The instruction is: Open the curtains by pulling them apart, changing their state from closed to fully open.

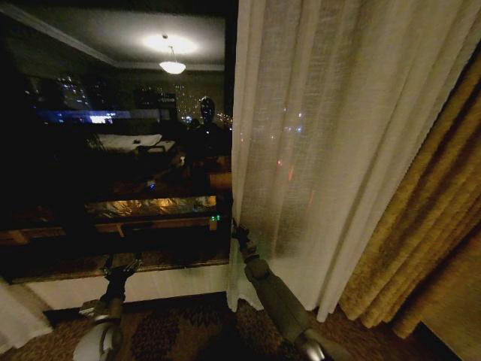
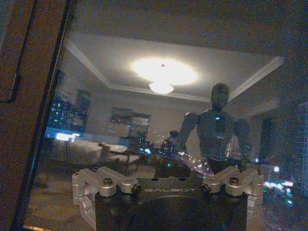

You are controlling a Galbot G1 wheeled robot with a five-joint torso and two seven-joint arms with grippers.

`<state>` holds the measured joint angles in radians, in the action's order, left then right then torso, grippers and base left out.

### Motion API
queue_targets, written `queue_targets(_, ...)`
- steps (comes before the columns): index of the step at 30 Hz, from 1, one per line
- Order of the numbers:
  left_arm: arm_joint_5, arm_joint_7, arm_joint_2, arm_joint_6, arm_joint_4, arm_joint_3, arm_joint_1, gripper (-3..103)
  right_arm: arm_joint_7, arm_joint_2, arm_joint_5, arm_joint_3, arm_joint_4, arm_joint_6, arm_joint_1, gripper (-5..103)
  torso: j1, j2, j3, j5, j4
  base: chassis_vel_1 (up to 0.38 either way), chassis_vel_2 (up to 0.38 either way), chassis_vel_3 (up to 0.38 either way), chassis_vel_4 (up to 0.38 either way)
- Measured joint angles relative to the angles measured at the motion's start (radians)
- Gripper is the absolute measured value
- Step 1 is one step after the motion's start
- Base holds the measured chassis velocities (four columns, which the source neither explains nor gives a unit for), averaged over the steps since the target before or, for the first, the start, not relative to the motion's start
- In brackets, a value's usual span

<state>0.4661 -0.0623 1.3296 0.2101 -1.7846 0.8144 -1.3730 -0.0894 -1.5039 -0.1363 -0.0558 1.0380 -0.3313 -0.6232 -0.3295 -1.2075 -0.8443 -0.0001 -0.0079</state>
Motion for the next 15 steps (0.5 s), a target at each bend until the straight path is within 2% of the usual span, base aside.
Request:
queue_targets(8,0.0,0.0,0.0,0.0,0.0,0.0,0.0,100,0.004,0.014,-0.03,0.0,0.016,0.005,-0.002,0,0.0,0.0,0.0,0.0,0.0001,-0.117,-0.097,0.122,0.099)
queue_targets(15,0.0,0.0,0.0,0.0,0.0,0.0,0.0,100,0.005,0.035,-0.042,-0.009,0.027,0.008,0.0,0,0.0,0.0,0.0,0.0001,0.0,-0.24,-0.22,0.241,0.233)
